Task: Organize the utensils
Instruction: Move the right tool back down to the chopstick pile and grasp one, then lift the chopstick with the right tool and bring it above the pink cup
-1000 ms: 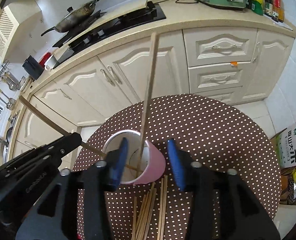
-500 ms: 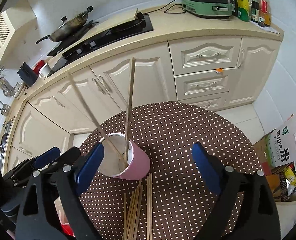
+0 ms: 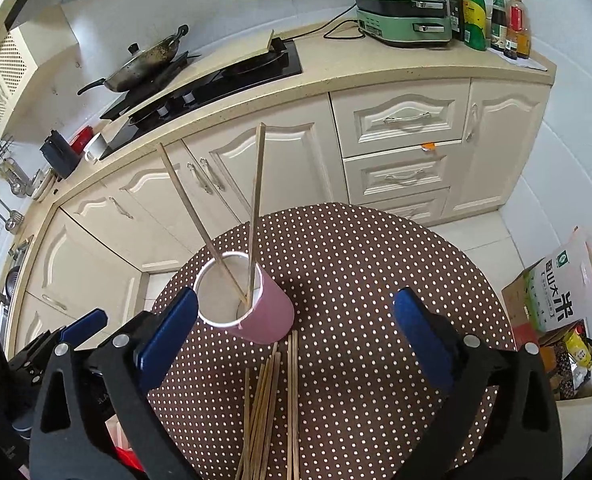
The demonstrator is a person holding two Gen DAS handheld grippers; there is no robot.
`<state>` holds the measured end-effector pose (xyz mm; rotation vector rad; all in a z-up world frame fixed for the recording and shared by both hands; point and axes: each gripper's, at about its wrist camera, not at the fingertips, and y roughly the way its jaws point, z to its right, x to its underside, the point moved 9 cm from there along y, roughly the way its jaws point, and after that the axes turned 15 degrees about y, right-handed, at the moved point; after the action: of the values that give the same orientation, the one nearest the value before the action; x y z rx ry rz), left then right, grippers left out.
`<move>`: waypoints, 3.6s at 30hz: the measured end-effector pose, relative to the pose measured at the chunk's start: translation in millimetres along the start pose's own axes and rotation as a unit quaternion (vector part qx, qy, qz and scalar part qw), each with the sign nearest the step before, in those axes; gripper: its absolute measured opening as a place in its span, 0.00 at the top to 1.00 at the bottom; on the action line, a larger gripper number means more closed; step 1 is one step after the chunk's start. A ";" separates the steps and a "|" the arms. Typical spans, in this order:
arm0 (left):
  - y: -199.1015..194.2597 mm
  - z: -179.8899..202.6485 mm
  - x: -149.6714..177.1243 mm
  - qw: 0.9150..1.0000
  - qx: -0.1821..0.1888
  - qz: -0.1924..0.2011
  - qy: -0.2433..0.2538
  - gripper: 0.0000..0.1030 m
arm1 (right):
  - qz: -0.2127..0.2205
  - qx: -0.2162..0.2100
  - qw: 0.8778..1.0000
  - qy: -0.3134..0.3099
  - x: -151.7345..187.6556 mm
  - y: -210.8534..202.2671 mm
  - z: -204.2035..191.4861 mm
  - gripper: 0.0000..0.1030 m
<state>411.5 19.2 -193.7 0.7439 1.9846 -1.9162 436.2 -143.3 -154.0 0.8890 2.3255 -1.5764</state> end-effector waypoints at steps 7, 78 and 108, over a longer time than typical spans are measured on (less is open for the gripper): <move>-0.7 1.4 31.1 1.000 -0.015 -0.016 0.016 0.27 | 0.004 0.011 1.000 0.012 15.5 -4.6 18.7 0.08; 134.2 57.2 112.3 0.979 0.122 -0.158 -0.034 0.67 | -0.134 0.133 0.982 -0.006 137.9 108.1 70.7 0.86; 80.4 6.8 96.4 0.983 0.123 -0.113 -0.075 0.94 | -0.101 0.087 0.989 0.068 124.4 63.1 91.1 0.95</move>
<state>374.4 27.4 -313.6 0.4272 1.8284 -2.3065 357.7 -163.1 -299.5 0.8436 2.4683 -1.8811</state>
